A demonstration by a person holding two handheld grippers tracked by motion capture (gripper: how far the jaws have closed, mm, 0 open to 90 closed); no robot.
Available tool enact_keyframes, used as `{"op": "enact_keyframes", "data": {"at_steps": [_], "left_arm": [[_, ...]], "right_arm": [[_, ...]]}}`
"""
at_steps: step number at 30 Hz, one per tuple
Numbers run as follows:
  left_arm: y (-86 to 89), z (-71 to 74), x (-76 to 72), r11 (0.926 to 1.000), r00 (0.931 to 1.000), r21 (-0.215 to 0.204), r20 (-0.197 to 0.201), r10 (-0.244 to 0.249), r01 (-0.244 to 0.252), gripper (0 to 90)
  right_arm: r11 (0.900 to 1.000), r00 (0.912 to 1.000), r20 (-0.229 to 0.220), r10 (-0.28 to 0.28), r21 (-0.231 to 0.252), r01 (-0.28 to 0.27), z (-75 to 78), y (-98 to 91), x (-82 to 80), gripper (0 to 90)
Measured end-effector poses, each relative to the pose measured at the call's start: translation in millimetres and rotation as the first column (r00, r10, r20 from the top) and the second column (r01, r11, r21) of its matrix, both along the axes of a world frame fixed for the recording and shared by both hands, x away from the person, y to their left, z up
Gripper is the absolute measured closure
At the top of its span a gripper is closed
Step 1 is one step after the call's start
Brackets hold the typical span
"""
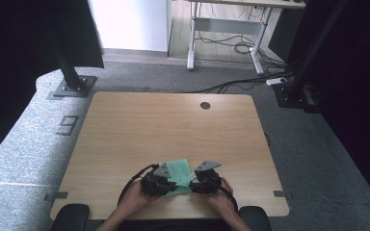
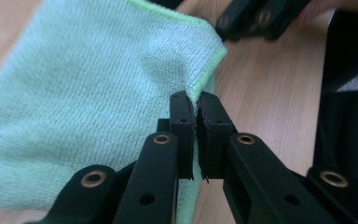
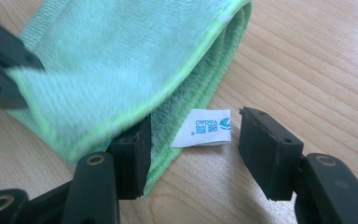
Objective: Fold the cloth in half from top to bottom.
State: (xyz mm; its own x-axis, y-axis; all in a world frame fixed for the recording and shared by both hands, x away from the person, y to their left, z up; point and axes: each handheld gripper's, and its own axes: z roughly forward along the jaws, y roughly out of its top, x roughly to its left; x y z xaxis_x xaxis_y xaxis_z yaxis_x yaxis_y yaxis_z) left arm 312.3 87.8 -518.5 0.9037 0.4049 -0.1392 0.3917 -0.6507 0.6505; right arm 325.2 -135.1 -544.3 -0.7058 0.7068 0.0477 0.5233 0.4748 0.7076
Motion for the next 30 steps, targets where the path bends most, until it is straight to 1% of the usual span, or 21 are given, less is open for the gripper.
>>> {"op": "enact_keyframes", "data": {"at_steps": [3, 6, 9, 11, 12, 13, 14, 16, 17, 18, 19, 20, 21, 22, 23, 24, 25, 27, 28, 29, 30], "left_arm": [[-2.1, -5.0, -0.7, 0.9999, 0.9999, 0.011, -0.011, -0.008, 0.009, 84.2], [-5.3, -11.1, -0.3, 0.9997, 0.9996, 0.019, -0.023, -0.016, 0.016, 80.6], [-4.0, -13.0, 1.9, 0.9999, 0.9991, 0.001, -0.041, -0.014, 0.014, 80.4], [-4.0, -13.0, 2.5, 0.9999, 0.9989, 0.003, -0.044, -0.014, 0.014, 80.1], [-4.2, -13.1, 2.6, 0.9999, 0.9989, 0.003, -0.044, -0.015, 0.015, 79.8], [-4.5, -13.3, 2.5, 0.9999, 0.9989, 0.004, -0.044, -0.016, 0.016, 79.5], [-4.7, -13.2, 2.5, 0.9998, 0.9988, 0.004, -0.045, -0.017, 0.017, 78.6], [-5.0, -13.1, 2.7, 0.9998, 0.9988, 0.005, -0.044, -0.021, 0.022, 77.7], [-5.1, -13.1, 2.6, 0.9997, 0.9987, 0.004, -0.045, -0.022, 0.022, 77.3], [-5.0, -13.1, 2.6, 0.9997, 0.9987, 0.004, -0.045, -0.024, 0.024, 76.8], [-4.6, -12.9, 2.6, 0.9995, 0.9986, 0.007, -0.043, -0.030, 0.031, 76.2], [-4.6, -12.9, 2.3, 0.9995, 0.9985, 0.004, -0.045, -0.030, 0.030, 75.1], [-4.7, -12.9, 1.9, 0.9996, 0.9984, -0.002, -0.048, -0.030, 0.030, 73.8], [-4.7, -12.7, 1.6, 0.9996, 0.9983, -0.004, -0.050, -0.030, 0.030, 71.8], [-3.9, -11.5, 1.4, 0.9993, 0.9977, -0.013, -0.057, -0.037, 0.036, 70.0], [-1.5, -8.7, 1.5, 0.9990, 0.9976, -0.020, -0.056, -0.040, 0.039, 66.9], [-0.2, -7.3, 1.7, 0.9990, 0.9978, -0.020, -0.051, -0.041, 0.040, 64.5], [8.5, 1.0, 3.1, 0.9993, 0.9995, -0.034, -0.026, -0.018, 0.017, 61.1], [8.5, 1.0, 3.1, 0.9993, 0.9995, -0.034, -0.026, -0.018, 0.017, 59.8], [19.8, 8.0, 6.4, 0.9979, 0.9995, -0.057, -0.003, 0.031, -0.031, 58.3], [26.4, 10.2, 8.2, 0.9957, 0.9964, -0.048, 0.025, 0.080, -0.079, 56.6]], "right_arm": [[1.0000, 1.0000, 0.003, -0.001, 0.000, 0.001, -0.1, -0.3, 0.7, 44.1], [1.0000, 1.0000, -0.001, -0.004, 0.008, 0.004, -0.3, -1.0, 1.1, 43.8], [0.9999, 0.9998, -0.017, -0.010, 0.006, 0.010, 3.3, -6.5, 3.0, 43.0], [0.9991, 0.9991, 0.014, -0.039, -0.012, 0.040, 10.4, -14.6, 3.0, 43.9], [0.9984, 0.9980, 0.030, -0.055, -0.012, 0.056, 14.6, -19.7, 3.3, 43.9], [0.9977, 0.9970, 0.036, -0.069, 0.002, 0.068, 18.2, -23.7, 3.5, 43.8], [0.9962, 0.9958, 0.040, -0.082, 0.033, 0.081, 23.9, -28.2, 3.2, 42.9], [0.9956, 0.9966, 0.047, -0.068, 0.068, 0.065, 30.9, -27.3, 0.8, 40.1], [0.9959, 0.9975, 0.047, -0.053, 0.075, 0.049, 32.1, -24.7, -0.4, 39.2], [0.9966, 0.9989, 0.041, -0.024, 0.080, 0.021, 31.8, -18.2, -2.4, 38.1], [0.9967, 0.9993, 0.036, -0.007, 0.081, 0.004, 30.3, -13.9, -3.4, 37.6], [0.9969, 0.9996, 0.023, 0.016, 0.077, -0.018, 26.3, -7.2, -4.4, 37.2], [0.9970, 0.9995, 0.011, 0.028, 0.071, -0.029, 23.3, -3.9, -4.5, 36.6], [0.9978, 0.9992, -0.001, 0.039, 0.054, -0.039, 18.0, 0.0, -4.5, 36.5], [0.9987, 0.9992, 0.000, 0.039, 0.031, -0.039, 14.8, 1.2, -4.4, 36.3], [0.9994, 0.9995, -0.003, 0.031, -0.015, -0.031, 9.0, 1.4, -3.4, 35.7], [0.9996, 0.9994, -0.023, 0.025, -0.008, -0.025, 4.8, -1.0, -1.5, 35.2], [0.9998, 0.9989, -0.042, 0.020, 0.001, -0.020, 2.9, -3.5, 0.4, 33.3], [0.9998, 0.9989, -0.042, 0.020, 0.001, -0.020, 2.9, -3.5, 0.4, 33.3], [0.9997, 0.9990, -0.038, 0.023, -0.004, -0.023, 2.4, -3.8, 1.3, 32.2], [0.9997, 0.9991, -0.037, 0.022, -0.007, -0.023, 2.1, -3.6, 1.4, 31.4]]}}
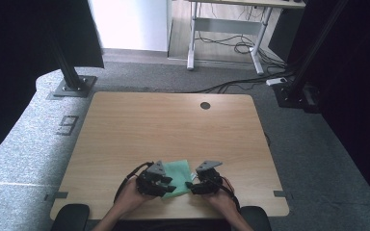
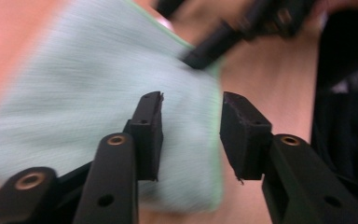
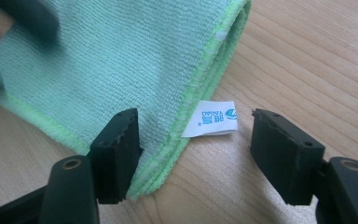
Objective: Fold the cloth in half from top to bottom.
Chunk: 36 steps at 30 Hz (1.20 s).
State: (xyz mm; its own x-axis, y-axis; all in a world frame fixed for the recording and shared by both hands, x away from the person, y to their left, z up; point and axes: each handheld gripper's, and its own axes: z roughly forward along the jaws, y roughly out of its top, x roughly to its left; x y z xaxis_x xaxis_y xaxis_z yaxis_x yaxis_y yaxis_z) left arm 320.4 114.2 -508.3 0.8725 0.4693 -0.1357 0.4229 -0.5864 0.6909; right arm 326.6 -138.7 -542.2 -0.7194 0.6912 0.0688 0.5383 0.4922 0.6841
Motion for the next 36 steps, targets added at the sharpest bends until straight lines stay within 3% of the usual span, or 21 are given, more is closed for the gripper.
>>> {"op": "enact_keyframes", "data": {"at_steps": [2, 4, 5, 6, 7, 9, 13, 18, 21, 27, 29, 36], "left_arm": [[6.8, -1.5, 0.5, 0.9963, 0.9961, 0.036, 0.046, 0.076, -0.078, 49.3], [10.6, -5.2, 0.2, 0.9940, 0.9941, 0.033, 0.034, 0.103, -0.104, 43.0], [11.2, -12.0, -4.2, 0.9893, 0.9897, 0.036, 0.029, 0.140, -0.141, 39.0], [11.2, -12.0, -4.2, 0.9893, 0.9897, 0.036, 0.029, 0.140, -0.141, 35.7], [6.8, -17.6, -10.0, 0.9815, 0.9851, 0.096, 0.065, 0.160, -0.165, 32.2], [2.9, -22.1, -13.9, 0.9694, 0.9783, 0.154, 0.110, 0.176, -0.191, 29.1], [1.9, -25.0, -9.9, 0.9614, 0.9728, 0.175, 0.131, 0.191, -0.212, 22.7], [7.0, -26.9, 1.4, 0.9607, 0.9709, 0.161, 0.117, 0.209, -0.226, 21.7], [11.0, -26.2, 16.0, 0.9557, 0.9673, 0.169, 0.122, 0.222, -0.241, 21.6], [15.5, -27.3, 38.0, 0.9532, 0.9642, 0.160, 0.111, 0.241, -0.257, 20.0], [18.8, -28.4, 50.3, 0.9528, 0.9622, 0.147, 0.103, 0.252, -0.266, 19.1], [22.4, -29.7, 68.4, 0.9499, 0.9572, 0.131, 0.097, 0.273, -0.284, 19.0]], "right_arm": [[1.0000, 1.0000, 0.005, -0.001, -0.001, 0.001, -0.6, 0.3, -0.1, 30.6], [1.0000, 1.0000, 0.009, -0.002, 0.004, 0.002, -1.2, 0.0, -0.6, 30.1], [1.0000, 0.9999, 0.011, -0.002, 0.003, 0.002, -1.4, -0.4, -0.6, 29.9], [1.0000, 0.9999, 0.011, -0.005, 0.005, 0.005, -1.2, -0.6, -0.5, 29.4], [1.0000, 0.9999, 0.012, -0.003, 0.003, 0.003, -0.6, -1.0, -0.2, 29.1], [1.0000, 0.9999, 0.017, 0.000, -0.002, 0.000, 2.0, -2.6, -0.3, 29.0], [0.9999, 0.9999, 0.015, 0.007, -0.008, -0.007, 0.2, -5.4, 0.6, 28.6], [0.9997, 0.9997, 0.019, 0.018, -0.015, -0.017, -0.5, -2.8, 2.1, 27.6], [0.9997, 0.9996, 0.021, 0.020, -0.011, -0.020, -1.6, 1.7, 5.1, 27.1], [0.9997, 0.9991, 0.039, 0.016, -0.018, -0.015, -2.0, 8.1, 12.1, 26.5], [0.9998, 0.9988, 0.049, 0.004, -0.019, -0.003, -2.3, 11.4, 19.3, 26.4], [0.9996, 0.9978, 0.063, -0.023, -0.017, 0.024, -3.1, 14.7, 36.9, 26.2]]}}
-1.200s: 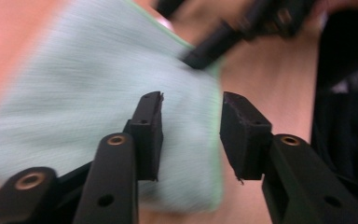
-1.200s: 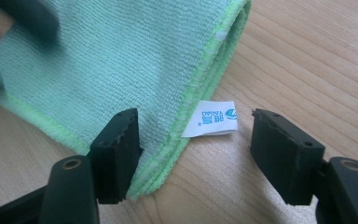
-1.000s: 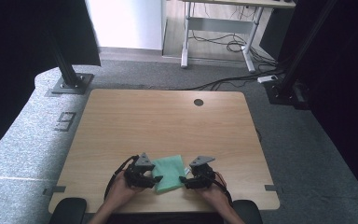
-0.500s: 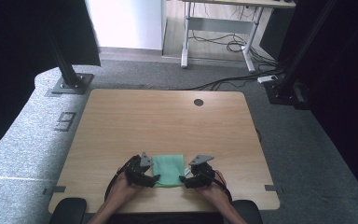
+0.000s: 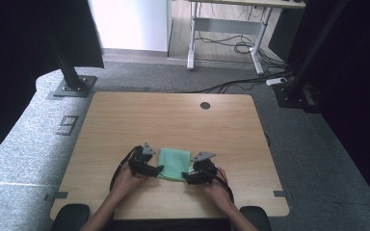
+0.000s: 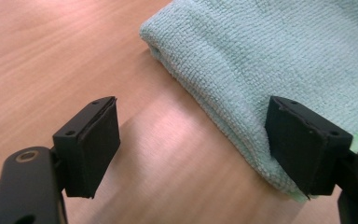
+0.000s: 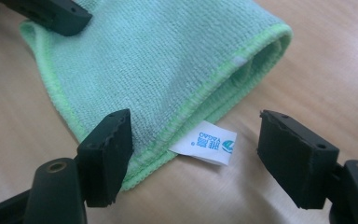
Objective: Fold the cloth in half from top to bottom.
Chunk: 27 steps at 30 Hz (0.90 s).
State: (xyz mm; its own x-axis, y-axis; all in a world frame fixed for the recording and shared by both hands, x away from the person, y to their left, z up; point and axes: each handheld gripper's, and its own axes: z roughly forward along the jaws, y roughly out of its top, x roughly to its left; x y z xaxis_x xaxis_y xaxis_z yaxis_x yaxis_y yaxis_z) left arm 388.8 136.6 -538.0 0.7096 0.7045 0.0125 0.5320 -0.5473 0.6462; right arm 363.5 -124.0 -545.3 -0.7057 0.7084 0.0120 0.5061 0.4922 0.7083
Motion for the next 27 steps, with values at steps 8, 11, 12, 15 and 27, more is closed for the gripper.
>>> {"op": "enact_keyframes", "data": {"at_steps": [8, 11, 12, 15, 27], "left_arm": [[3.8, -2.5, 22.8, 0.9996, 0.9995, -0.016, 0.021, 0.022, -0.021, 17.3], [7.0, -5.0, 33.9, 0.9984, 0.9993, -0.043, 0.011, 0.037, -0.036, 15.0], [7.9, -5.5, 37.7, 0.9980, 0.9992, -0.050, 0.008, 0.040, -0.040, 15.0], [9.2, -6.4, 45.0, 0.9972, 0.9989, -0.058, 0.007, 0.046, -0.046, 14.6], [11.7, -9.2, 62.2, 0.9960, 0.9986, -0.077, 0.023, 0.048, -0.046, 10.8]], "right_arm": [[0.9988, 0.9989, 0.000, -0.048, 0.011, 0.048, -1.1, 0.9, 32.0, 25.5], [0.9981, 0.9981, 0.006, -0.061, 0.013, 0.061, -1.4, 1.9, 43.3, 25.4], [0.9976, 0.9977, 0.006, -0.067, 0.016, 0.067, -1.6, 2.2, 47.1, 25.2], [0.9966, 0.9966, 0.014, -0.081, 0.016, 0.081, -1.8, 3.2, 58.3, 24.8], [0.9932, 0.9937, 0.020, -0.110, 0.039, 0.110, -3.6, 2.4, 78.7, 24.1]]}}
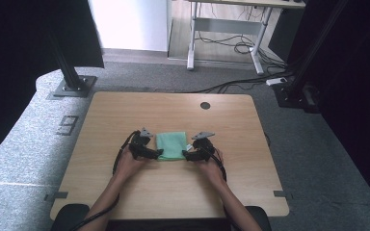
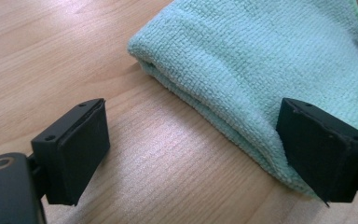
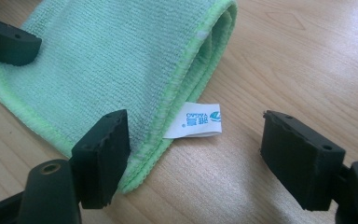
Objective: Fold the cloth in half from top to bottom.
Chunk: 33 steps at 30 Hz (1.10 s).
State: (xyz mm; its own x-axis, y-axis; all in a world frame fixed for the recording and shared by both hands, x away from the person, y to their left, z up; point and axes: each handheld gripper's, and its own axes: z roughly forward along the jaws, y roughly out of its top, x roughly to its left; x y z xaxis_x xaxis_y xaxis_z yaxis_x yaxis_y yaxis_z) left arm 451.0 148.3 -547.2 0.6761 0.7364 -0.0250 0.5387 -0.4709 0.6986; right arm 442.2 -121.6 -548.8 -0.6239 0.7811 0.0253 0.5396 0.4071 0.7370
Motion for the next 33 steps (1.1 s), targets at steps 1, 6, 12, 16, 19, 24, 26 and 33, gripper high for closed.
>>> {"op": "enact_keyframes", "data": {"at_steps": [1, 6, 12, 16, 19, 24, 26, 33], "left_arm": [[0.0, 0.4, -0.4, 1.0000, 1.0000, -0.005, 0.001, -0.001, 0.001, 10.8], [0.3, 10.1, -4.5, 0.9999, 0.9998, 0.010, 0.018, 0.003, -0.003, 10.3], [1.8, 21.9, -18.8, 0.9999, 0.9992, -0.003, 0.038, -0.011, 0.011, 10.2], [8.1, 26.3, -33.1, 0.9997, 0.9991, -0.018, 0.040, -0.015, 0.016, 8.7], [12.9, 29.2, -40.5, 0.9995, 0.9991, -0.026, 0.037, -0.018, 0.019, 7.9], [24.7, 33.1, -70.0, 0.9995, 0.9991, -0.006, 0.030, -0.030, 0.030, 6.3], [26.4, 32.3, -75.2, 0.9995, 0.9991, 0.006, 0.029, -0.031, 0.030, 4.2], [39.5, 16.5, -100.8, 0.9983, 0.9998, 0.054, 0.007, -0.021, 0.021, 0.0]], "right_arm": [[1.0000, 1.0000, 0.006, 0.003, -0.001, -0.003, 0.4, 0.1, -0.6, 24.2], [0.9997, 0.9997, 0.016, 0.018, 0.014, -0.018, 9.1, -4.0, -3.8, 22.4], [0.9996, 0.9991, 0.037, 0.023, 0.019, -0.023, 21.6, -14.8, -12.7, 20.5], [0.9993, 0.9985, 0.042, 0.034, 0.015, -0.035, 24.5, -23.0, -24.5, 19.3], [0.9992, 0.9985, 0.040, 0.038, 0.010, -0.038, 25.5, -30.8, -33.9, 17.6], [0.9988, 0.9988, 0.028, 0.040, 0.028, -0.041, 27.9, -47.4, -51.6, 14.0], [0.9986, 0.9990, 0.015, 0.043, 0.031, -0.043, 27.6, -54.9, -59.3, 13.0], [0.9995, 0.9986, -0.043, 0.029, 0.015, -0.028, 12.6, -74.9, -76.6, 5.3]]}}
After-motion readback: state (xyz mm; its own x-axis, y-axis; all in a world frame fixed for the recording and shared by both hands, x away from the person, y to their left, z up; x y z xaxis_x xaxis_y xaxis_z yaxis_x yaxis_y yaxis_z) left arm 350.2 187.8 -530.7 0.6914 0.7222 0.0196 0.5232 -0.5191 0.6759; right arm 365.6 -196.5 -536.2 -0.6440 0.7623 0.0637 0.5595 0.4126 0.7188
